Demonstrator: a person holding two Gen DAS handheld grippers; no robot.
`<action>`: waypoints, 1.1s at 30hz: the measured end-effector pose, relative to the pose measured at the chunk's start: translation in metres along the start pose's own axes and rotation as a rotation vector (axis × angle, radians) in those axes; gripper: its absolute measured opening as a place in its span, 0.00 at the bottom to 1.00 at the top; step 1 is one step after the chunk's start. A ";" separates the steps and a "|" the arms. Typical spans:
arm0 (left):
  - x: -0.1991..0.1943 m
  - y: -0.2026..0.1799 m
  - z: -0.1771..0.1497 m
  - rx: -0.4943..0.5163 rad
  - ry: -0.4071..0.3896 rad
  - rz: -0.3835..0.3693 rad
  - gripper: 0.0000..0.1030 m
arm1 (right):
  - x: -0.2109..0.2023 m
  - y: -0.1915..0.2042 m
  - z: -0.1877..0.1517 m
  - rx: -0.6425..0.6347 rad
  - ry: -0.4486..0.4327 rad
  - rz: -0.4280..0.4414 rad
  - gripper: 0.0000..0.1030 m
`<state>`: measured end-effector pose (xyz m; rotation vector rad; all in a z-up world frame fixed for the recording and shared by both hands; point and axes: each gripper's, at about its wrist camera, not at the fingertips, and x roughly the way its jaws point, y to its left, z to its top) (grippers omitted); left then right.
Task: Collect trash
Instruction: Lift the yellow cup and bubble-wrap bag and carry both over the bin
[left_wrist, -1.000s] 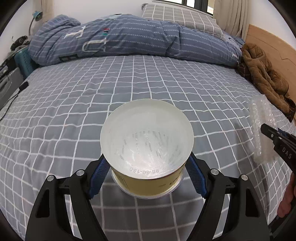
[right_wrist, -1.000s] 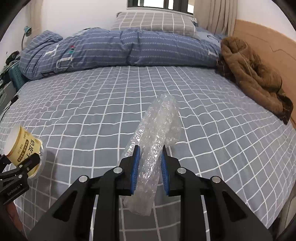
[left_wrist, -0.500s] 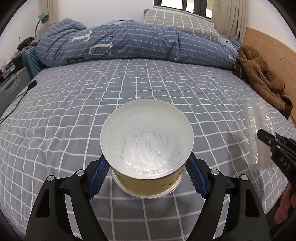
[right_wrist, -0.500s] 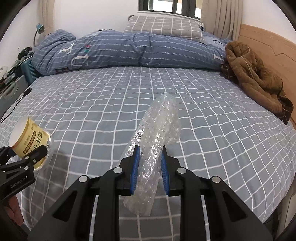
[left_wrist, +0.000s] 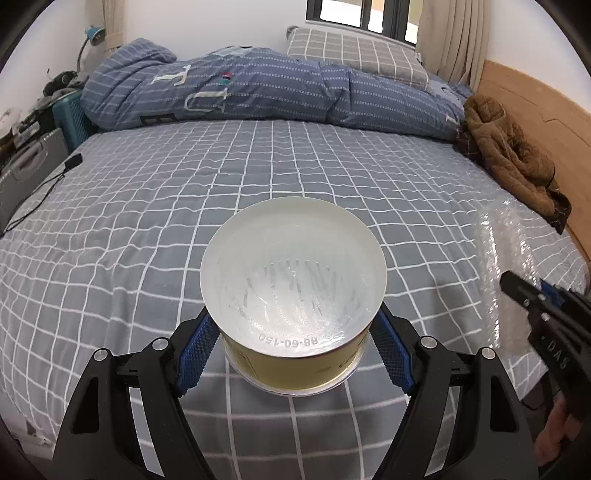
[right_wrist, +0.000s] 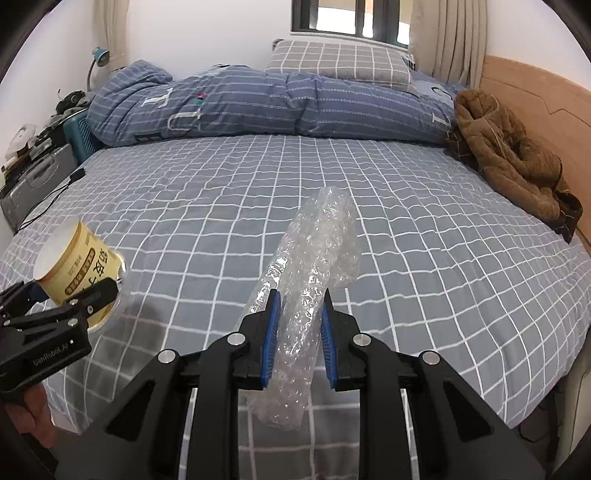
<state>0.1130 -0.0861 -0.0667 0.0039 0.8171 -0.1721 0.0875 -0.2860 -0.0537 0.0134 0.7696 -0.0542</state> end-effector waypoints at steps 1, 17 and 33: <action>-0.003 0.000 -0.002 -0.002 -0.001 -0.003 0.74 | -0.003 0.002 -0.002 -0.001 0.000 0.003 0.20; -0.035 0.001 -0.043 -0.019 0.025 -0.011 0.74 | -0.033 0.017 -0.045 -0.002 0.029 0.030 0.20; -0.072 -0.006 -0.082 -0.024 0.037 -0.015 0.74 | -0.062 0.025 -0.090 -0.006 0.077 0.045 0.20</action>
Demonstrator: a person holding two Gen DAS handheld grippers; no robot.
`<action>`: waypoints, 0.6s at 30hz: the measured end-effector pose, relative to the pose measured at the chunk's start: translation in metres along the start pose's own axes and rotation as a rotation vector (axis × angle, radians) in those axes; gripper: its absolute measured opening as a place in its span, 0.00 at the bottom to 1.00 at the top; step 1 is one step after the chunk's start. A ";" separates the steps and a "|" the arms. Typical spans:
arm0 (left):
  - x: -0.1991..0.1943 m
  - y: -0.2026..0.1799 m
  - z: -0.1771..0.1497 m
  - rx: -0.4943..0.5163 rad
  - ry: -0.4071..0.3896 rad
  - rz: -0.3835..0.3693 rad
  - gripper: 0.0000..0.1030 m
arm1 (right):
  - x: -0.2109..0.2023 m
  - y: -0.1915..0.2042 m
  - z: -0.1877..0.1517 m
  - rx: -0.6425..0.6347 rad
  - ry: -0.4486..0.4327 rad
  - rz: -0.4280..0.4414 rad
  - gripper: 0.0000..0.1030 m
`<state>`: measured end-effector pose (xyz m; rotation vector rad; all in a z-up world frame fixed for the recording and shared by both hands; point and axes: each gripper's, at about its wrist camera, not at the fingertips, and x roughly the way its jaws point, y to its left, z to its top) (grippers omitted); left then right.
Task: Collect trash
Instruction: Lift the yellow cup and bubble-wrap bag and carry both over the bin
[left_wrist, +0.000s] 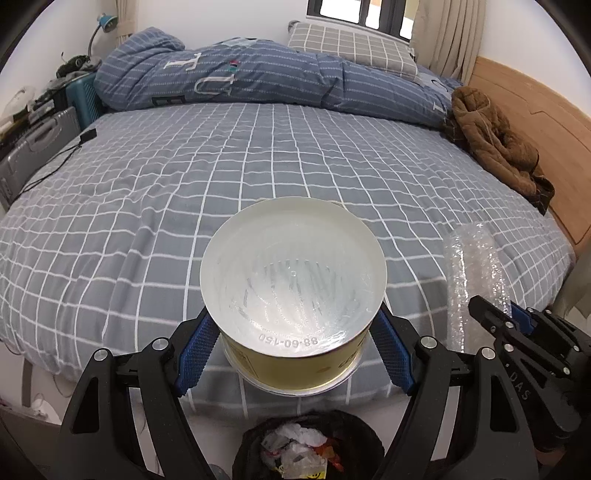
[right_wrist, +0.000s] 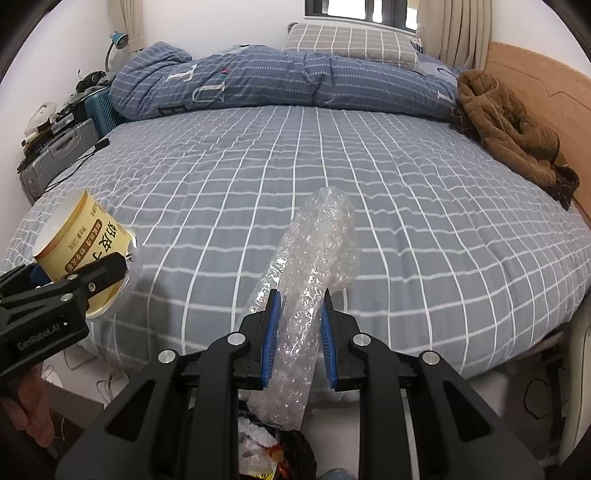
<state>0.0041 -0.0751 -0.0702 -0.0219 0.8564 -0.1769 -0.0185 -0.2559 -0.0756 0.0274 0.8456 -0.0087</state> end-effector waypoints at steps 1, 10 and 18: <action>-0.003 -0.001 -0.003 -0.001 0.001 -0.002 0.74 | -0.003 0.001 -0.004 -0.002 0.002 0.003 0.20; -0.019 -0.005 -0.042 -0.012 0.040 0.001 0.74 | -0.021 0.003 -0.038 0.002 0.030 0.010 0.20; -0.014 -0.009 -0.083 -0.008 0.115 -0.011 0.74 | -0.023 -0.003 -0.076 0.005 0.089 0.000 0.20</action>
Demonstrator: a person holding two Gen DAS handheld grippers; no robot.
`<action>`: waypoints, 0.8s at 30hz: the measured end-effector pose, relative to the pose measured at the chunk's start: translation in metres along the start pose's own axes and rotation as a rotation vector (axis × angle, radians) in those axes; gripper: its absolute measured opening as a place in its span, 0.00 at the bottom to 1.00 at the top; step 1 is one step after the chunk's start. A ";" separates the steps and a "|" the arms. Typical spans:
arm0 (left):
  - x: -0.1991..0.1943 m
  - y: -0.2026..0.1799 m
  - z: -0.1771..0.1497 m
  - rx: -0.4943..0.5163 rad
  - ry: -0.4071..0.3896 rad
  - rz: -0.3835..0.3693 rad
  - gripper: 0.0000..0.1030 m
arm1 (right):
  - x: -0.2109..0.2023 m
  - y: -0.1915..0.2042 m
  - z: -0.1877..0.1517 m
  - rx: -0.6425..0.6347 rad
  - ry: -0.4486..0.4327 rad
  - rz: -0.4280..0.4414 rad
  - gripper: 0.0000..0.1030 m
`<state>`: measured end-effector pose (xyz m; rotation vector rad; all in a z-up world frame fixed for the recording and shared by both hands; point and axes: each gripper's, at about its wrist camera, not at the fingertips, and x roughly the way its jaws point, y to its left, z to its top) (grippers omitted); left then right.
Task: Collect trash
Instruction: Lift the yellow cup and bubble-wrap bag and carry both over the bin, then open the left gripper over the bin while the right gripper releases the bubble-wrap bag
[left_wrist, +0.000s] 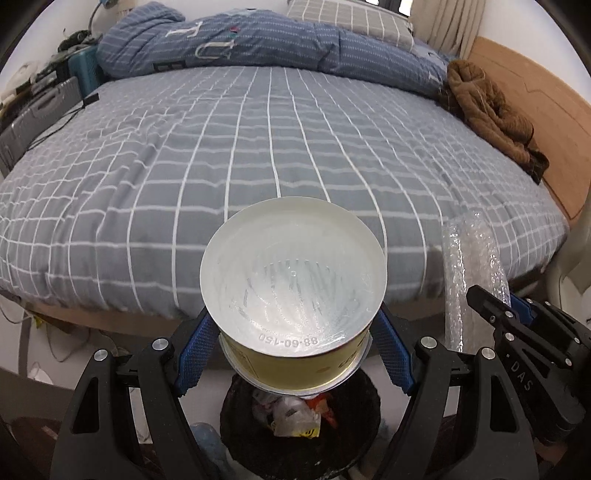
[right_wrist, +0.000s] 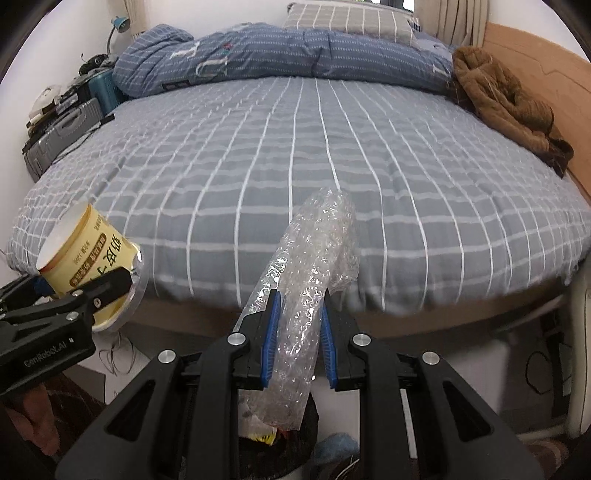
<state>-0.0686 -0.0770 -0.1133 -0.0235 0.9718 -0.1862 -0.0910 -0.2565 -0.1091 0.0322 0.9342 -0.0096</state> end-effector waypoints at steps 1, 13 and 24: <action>0.002 -0.001 -0.003 0.003 0.008 -0.001 0.74 | 0.001 -0.001 -0.005 -0.002 0.007 -0.003 0.20; 0.039 -0.010 -0.048 0.018 0.145 -0.019 0.74 | 0.019 -0.015 -0.051 -0.006 0.119 -0.012 0.20; 0.088 -0.016 -0.082 0.043 0.264 0.002 0.74 | 0.069 -0.025 -0.080 0.014 0.253 -0.010 0.20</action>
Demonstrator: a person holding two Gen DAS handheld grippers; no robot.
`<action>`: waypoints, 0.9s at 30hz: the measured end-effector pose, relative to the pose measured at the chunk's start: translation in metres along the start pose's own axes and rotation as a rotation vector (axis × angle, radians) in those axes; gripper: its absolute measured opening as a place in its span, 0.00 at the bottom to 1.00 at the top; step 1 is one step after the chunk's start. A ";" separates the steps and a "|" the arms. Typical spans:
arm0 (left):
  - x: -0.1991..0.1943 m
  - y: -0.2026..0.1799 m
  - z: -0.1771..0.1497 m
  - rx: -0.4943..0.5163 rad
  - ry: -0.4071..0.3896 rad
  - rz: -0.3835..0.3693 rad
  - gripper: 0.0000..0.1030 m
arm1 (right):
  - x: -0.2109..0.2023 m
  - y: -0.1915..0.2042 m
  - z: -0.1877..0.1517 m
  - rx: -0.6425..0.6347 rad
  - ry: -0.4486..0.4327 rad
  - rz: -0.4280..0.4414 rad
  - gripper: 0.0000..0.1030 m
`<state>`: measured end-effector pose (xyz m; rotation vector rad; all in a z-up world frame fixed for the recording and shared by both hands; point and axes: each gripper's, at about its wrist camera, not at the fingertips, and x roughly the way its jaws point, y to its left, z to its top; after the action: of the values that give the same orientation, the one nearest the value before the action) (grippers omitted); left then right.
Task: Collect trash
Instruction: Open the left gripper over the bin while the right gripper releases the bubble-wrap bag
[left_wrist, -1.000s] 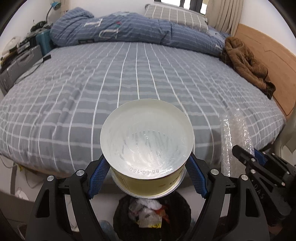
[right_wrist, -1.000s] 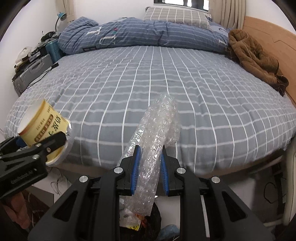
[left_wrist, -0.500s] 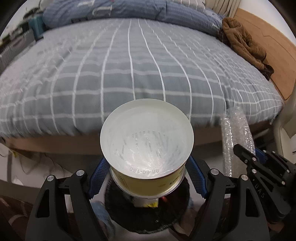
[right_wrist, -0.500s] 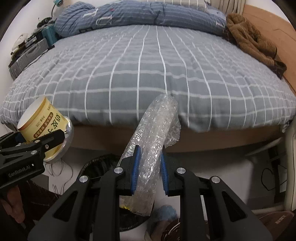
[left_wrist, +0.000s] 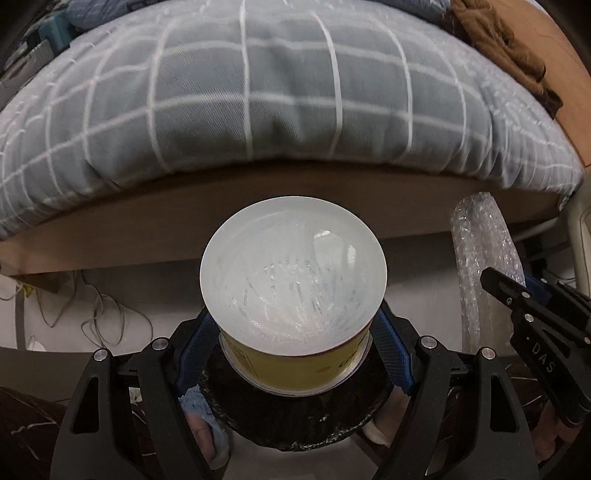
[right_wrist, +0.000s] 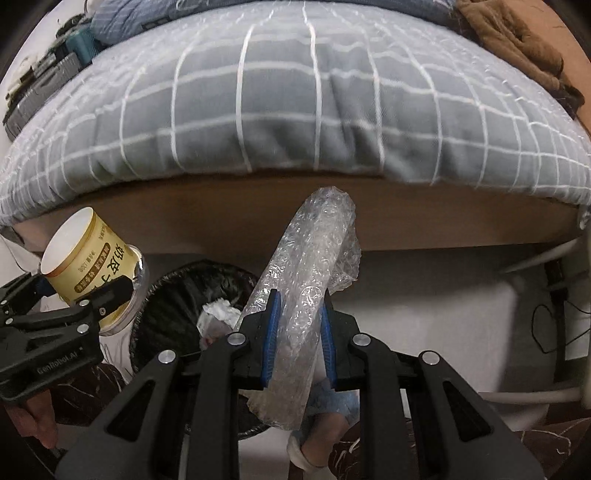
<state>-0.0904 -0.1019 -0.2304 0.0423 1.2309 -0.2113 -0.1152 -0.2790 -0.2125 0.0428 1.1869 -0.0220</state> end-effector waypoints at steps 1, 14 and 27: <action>0.003 -0.001 -0.001 0.003 0.007 0.000 0.74 | 0.005 0.000 -0.001 -0.001 0.012 -0.001 0.20; 0.037 -0.025 -0.017 0.040 0.025 0.052 0.77 | 0.020 -0.016 -0.012 0.017 0.046 -0.045 0.20; 0.044 0.025 -0.033 0.000 0.036 0.129 0.94 | 0.044 0.043 -0.014 -0.098 0.096 0.005 0.20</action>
<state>-0.1029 -0.0788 -0.2851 0.1261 1.2590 -0.0987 -0.1096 -0.2353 -0.2573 -0.0399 1.2822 0.0433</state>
